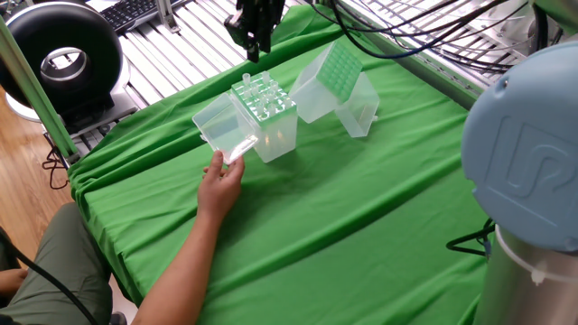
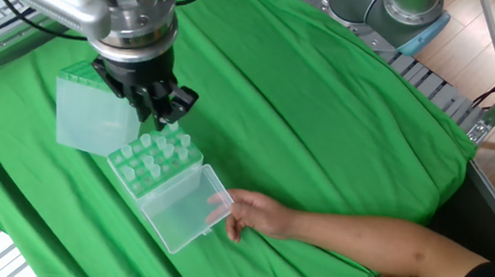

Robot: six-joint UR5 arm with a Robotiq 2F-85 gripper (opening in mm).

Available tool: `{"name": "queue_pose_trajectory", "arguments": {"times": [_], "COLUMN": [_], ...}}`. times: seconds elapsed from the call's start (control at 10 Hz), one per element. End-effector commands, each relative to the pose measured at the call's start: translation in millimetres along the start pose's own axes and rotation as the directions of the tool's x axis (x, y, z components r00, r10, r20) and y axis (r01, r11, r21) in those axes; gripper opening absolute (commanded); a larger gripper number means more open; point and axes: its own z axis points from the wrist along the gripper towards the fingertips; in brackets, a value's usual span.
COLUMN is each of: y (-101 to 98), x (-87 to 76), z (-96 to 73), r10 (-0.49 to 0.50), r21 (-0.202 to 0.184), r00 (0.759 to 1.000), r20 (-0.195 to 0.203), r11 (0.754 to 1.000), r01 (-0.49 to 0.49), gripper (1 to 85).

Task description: Insert a large pipette tip into the holder for large pipette tips

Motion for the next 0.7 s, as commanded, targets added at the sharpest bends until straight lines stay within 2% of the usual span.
{"name": "queue_pose_trajectory", "arguments": {"times": [0.0,0.2,0.3,0.4,0.6], "y": [-35.3,-70.1,-78.4,-90.1,-105.5], "x": [-2.0,-4.9,-5.6,-6.3,-12.0], "z": [9.5,8.1,6.0,2.9,-1.9], "r10": [-0.045,-0.071,-0.060,-0.038,-0.018], "r21": [0.038,0.076,0.093,0.126,0.118], "r00": [0.999,0.997,0.998,0.999,1.000], "r20": [-0.004,-0.011,-0.010,-0.009,0.019], "r11": [0.998,0.995,0.994,0.991,0.993], "r01": [0.045,0.072,0.061,0.039,0.016], "gripper": [20.0,16.3,11.3,3.7,3.0]}}
